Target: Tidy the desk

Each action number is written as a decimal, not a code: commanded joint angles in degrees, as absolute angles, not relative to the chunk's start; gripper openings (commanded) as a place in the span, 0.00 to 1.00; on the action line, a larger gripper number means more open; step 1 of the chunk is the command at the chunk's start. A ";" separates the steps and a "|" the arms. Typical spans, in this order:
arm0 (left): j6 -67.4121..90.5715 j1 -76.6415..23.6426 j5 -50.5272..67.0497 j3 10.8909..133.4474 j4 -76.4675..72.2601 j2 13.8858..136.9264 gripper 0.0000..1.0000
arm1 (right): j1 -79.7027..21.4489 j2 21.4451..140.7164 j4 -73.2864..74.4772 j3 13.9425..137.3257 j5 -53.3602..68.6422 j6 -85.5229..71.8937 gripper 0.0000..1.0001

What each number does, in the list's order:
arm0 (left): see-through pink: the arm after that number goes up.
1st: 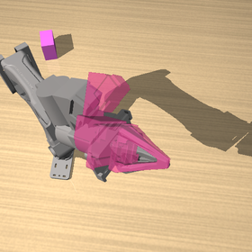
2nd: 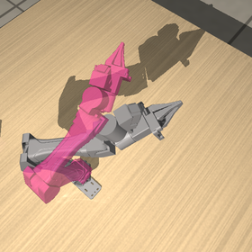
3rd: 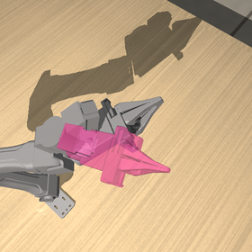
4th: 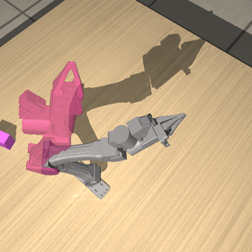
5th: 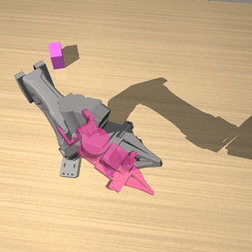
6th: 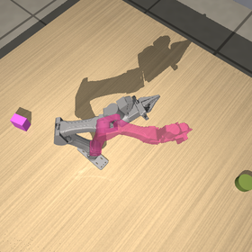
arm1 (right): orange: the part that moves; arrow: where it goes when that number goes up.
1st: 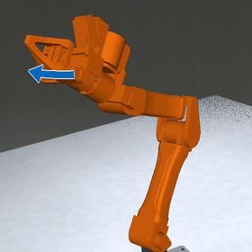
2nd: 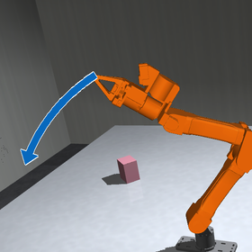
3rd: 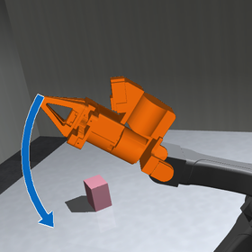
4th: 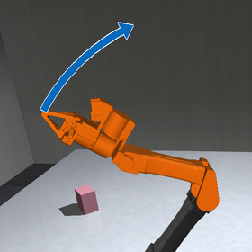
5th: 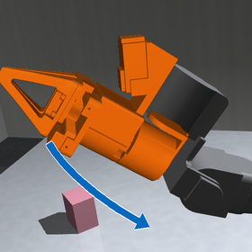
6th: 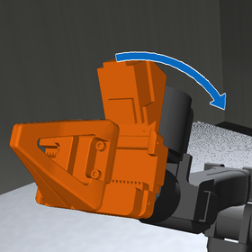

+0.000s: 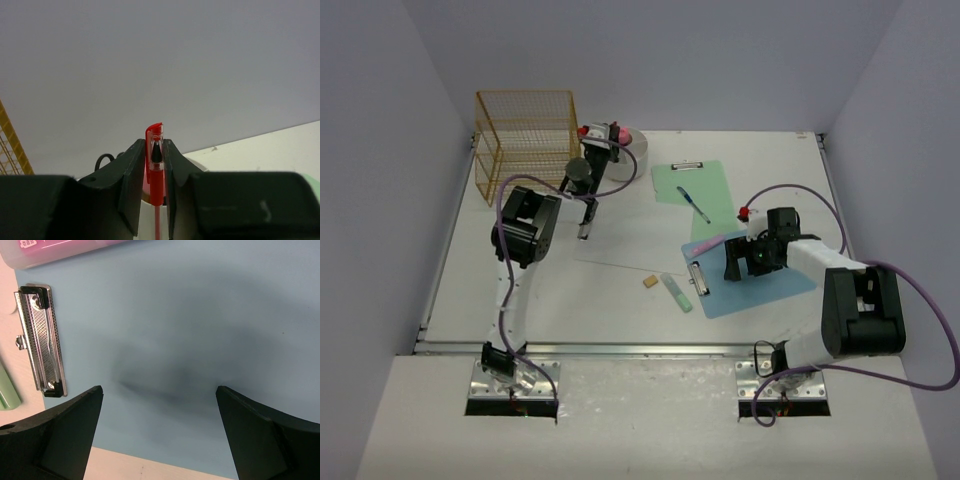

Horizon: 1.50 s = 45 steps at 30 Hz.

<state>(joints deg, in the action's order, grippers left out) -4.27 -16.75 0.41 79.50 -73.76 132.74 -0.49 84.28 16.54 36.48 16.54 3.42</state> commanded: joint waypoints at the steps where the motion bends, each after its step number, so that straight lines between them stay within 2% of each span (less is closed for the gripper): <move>1: -3.75 -16.14 0.92 79.07 -82.82 131.97 0.29 | -0.32 86.57 18.02 35.89 14.88 3.87 0.99; 5: -4.08 -16.08 2.29 77.76 -82.13 129.00 0.43 | -0.26 85.53 18.67 36.35 15.36 3.87 0.99; 10: -3.87 -15.91 4.37 74.42 -80.07 121.01 0.51 | -0.26 83.08 20.31 38.41 14.91 3.93 0.99; 14: -3.76 -15.63 7.75 67.54 -76.09 111.30 0.49 | -0.39 82.09 22.93 45.08 15.03 4.57 0.99; 18: -2.90 -15.23 11.19 62.14 -68.15 102.08 0.48 | -2.97 87.02 26.91 56.17 13.29 4.42 0.97; 24: -0.98 -14.54 14.14 57.49 -50.40 89.41 0.43 | -9.78 100.84 28.48 72.86 8.13 4.71 0.89; 27: -0.85 -14.18 14.41 57.65 -36.69 86.99 0.41 | -11.77 108.99 30.69 82.83 7.15 5.16 0.84; 30: -1.51 -13.86 14.46 57.08 -30.58 85.06 0.40 | -12.57 116.45 32.33 88.89 7.42 5.12 0.80; 36: -1.15 -13.35 15.56 53.79 -26.80 82.44 0.40 | -13.47 124.12 30.65 95.36 5.17 5.82 0.73; 41: -1.29 -13.04 15.30 53.47 -26.05 82.80 0.40 | -15.00 126.54 27.72 94.99 3.10 7.93 0.64; 45: -1.24 -12.93 15.44 53.67 -25.47 83.46 0.40 | -16.27 128.45 27.98 96.94 1.43 10.57 0.63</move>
